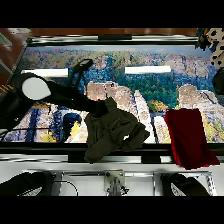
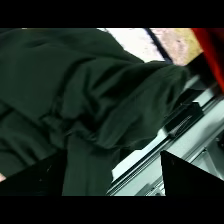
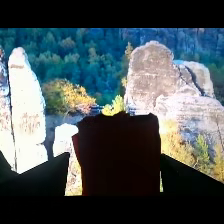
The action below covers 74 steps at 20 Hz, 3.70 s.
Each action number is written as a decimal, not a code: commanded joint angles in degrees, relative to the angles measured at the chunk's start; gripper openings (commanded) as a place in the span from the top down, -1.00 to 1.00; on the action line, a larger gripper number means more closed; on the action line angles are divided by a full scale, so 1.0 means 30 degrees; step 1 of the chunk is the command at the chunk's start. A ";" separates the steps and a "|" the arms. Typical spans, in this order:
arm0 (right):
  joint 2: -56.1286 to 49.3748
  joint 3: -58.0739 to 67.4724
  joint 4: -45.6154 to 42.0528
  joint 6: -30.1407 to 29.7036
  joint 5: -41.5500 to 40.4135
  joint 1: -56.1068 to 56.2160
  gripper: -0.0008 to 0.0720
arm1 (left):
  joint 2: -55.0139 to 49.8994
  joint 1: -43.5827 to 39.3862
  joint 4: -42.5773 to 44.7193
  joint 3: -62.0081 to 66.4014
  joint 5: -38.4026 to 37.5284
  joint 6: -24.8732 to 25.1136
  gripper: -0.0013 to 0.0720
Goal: Fold the shirts.
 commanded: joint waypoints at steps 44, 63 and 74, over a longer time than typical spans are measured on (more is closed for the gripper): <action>-1.1628 -1.0856 1.2772 -0.1996 -0.4109 0.0561 0.77 | 0.4160 0.3249 -0.5603 -1.2604 0.6207 -0.0284 0.88; 0.0954 0.6047 1.2437 -0.0758 -0.0561 0.0845 0.77 | 0.7235 0.6426 0.2433 1.1300 0.3220 0.0823 0.88; -0.2237 0.4197 1.2451 -0.1151 0.0240 0.0845 0.77 | 0.6681 0.6426 0.5836 0.8546 -0.2025 0.0911 0.88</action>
